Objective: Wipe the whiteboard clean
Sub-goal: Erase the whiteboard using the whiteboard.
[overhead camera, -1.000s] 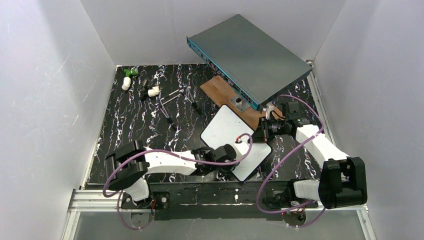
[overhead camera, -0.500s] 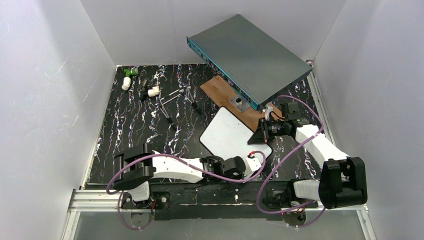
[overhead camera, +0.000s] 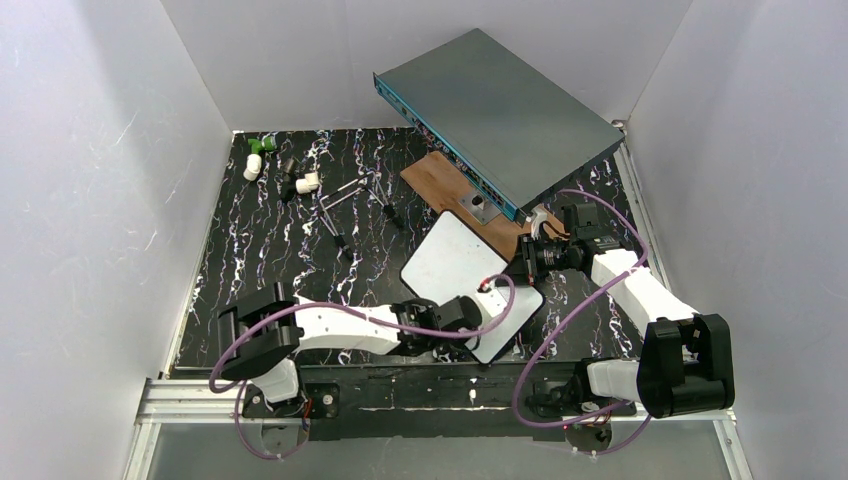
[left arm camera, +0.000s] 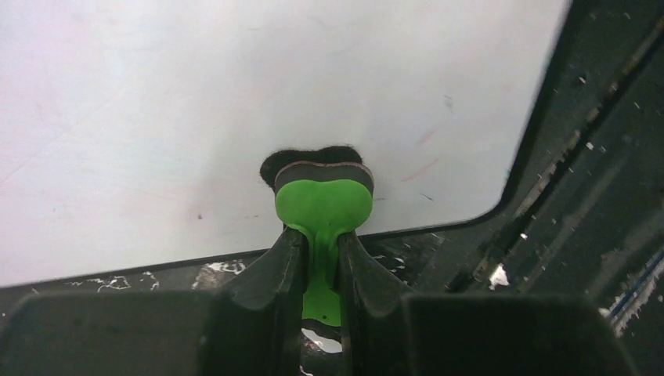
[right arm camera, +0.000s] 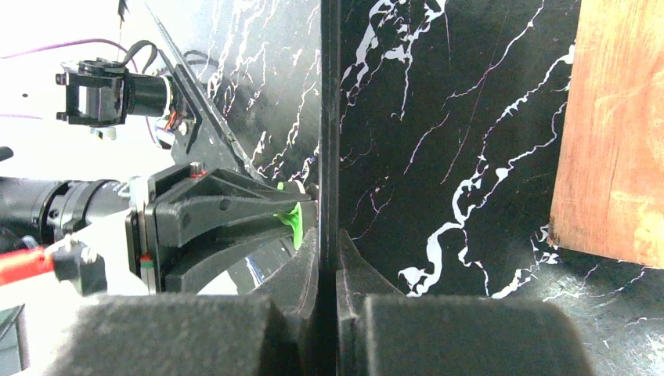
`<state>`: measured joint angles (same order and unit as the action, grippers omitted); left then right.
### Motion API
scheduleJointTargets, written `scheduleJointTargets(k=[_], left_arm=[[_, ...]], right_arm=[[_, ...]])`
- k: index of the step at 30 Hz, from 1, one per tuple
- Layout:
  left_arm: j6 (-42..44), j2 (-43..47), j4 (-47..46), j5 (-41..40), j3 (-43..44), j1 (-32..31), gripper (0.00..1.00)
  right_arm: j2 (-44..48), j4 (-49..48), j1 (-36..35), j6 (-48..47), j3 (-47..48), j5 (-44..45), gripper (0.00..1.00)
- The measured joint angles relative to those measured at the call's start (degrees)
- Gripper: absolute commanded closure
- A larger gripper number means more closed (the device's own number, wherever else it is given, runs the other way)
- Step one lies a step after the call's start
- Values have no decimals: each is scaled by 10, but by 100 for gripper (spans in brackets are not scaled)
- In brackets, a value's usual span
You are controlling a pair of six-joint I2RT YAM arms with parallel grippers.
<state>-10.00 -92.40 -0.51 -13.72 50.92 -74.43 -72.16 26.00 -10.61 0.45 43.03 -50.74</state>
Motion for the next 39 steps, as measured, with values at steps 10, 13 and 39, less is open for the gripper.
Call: scheduleJointTargets(k=[10, 13, 39], left_arm=[[95, -33, -33, -9, -3, -89, 100], [87, -33, -29, -9, -2, -81, 100], [51, -15, -60, 35, -4, -16, 100]], right_arm=[[0, 11, -1, -5, 0, -5, 99], [0, 10, -1, -5, 0, -4, 99], [0, -6, 4, 0, 1, 2, 99]])
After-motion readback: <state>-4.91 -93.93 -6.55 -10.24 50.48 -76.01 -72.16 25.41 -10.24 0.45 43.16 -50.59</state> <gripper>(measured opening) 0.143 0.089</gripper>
